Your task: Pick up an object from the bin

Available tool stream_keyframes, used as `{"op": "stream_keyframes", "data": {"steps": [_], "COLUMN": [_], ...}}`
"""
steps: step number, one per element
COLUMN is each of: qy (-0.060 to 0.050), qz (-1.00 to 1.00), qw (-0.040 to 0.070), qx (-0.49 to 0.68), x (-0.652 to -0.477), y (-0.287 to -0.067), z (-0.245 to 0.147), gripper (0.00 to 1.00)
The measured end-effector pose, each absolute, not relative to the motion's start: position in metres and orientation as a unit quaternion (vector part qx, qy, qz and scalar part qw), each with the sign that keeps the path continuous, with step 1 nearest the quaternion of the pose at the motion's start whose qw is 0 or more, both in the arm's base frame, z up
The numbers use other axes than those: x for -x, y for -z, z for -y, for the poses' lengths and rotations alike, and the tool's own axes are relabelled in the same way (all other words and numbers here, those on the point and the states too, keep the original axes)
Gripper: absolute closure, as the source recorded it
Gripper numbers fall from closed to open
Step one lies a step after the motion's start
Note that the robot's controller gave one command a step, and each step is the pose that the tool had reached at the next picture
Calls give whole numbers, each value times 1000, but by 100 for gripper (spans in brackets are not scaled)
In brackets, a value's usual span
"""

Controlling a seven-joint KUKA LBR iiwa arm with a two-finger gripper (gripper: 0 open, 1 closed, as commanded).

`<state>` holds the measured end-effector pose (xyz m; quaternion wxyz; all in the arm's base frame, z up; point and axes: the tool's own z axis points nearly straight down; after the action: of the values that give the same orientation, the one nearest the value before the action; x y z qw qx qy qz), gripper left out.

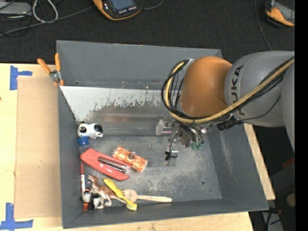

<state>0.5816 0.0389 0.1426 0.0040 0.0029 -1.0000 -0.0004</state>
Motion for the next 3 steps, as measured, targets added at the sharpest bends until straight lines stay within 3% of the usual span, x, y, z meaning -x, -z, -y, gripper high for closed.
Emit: {"op": "stream_keyframes", "data": {"steps": [1, 2, 3], "qy": [1, 0, 0], "qz": [1000, 999, 998], "qw": [1, 1, 2], "qx": [-3, 48, 61], "x": [-583, -582, -554], "y": [-147, -124, -118], "z": [-39, -84, -115], "gripper": [0, 0, 0]}}
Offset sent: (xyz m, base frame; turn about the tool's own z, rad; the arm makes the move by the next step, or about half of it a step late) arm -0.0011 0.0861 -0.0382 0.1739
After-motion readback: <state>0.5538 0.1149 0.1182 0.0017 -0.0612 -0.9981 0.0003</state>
